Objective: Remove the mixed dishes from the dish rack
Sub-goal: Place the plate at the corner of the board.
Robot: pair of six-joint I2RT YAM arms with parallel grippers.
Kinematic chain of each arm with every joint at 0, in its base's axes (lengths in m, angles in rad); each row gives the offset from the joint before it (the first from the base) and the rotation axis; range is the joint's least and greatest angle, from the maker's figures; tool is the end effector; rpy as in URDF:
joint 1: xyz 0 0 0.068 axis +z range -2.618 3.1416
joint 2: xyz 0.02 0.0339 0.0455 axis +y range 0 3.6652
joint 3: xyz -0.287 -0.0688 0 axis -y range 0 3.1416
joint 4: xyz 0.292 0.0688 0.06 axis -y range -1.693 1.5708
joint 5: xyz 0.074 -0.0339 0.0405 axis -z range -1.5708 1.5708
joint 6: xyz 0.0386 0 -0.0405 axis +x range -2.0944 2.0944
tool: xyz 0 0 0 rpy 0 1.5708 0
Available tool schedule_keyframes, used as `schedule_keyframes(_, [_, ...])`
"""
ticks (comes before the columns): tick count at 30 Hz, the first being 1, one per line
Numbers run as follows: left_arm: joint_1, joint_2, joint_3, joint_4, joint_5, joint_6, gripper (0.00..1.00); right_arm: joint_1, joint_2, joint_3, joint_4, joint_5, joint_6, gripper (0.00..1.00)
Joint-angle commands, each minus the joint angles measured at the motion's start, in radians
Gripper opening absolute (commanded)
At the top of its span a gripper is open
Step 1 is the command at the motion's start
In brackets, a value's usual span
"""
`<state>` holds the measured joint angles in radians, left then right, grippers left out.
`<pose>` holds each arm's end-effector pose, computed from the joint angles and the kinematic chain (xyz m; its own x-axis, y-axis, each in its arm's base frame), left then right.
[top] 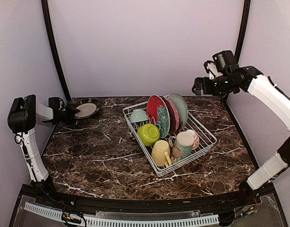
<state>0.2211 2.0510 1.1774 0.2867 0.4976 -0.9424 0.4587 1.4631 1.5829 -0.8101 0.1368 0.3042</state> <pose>0.4684 0.0864 0.1229 -0.4754 -0.8355 -0.2756 -0.3224 0.4570 -0.8290 0.3237 0.1540 0.4218 -0.6479 0.0110 -0.7617 -0.1575 0.9763 0.1481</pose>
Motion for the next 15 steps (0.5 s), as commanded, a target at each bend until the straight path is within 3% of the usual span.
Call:
schedule_keyframes(1, [0.004,-0.066,0.005,-0.087,-0.024,0.081,0.61,-0.006,0.021,0.004,0.014,-0.007,0.003,0.99])
schedule_keyframes(9, [0.005,-0.225,-0.070,-0.327,-0.234,0.267,0.83,-0.007,0.035,-0.002,0.018,-0.092,-0.024,0.99])
schedule_keyframes(15, [0.006,-0.386,-0.194,-0.381,-0.250,0.307,0.91,-0.001,0.045,-0.035,0.048,-0.232,-0.051,0.99])
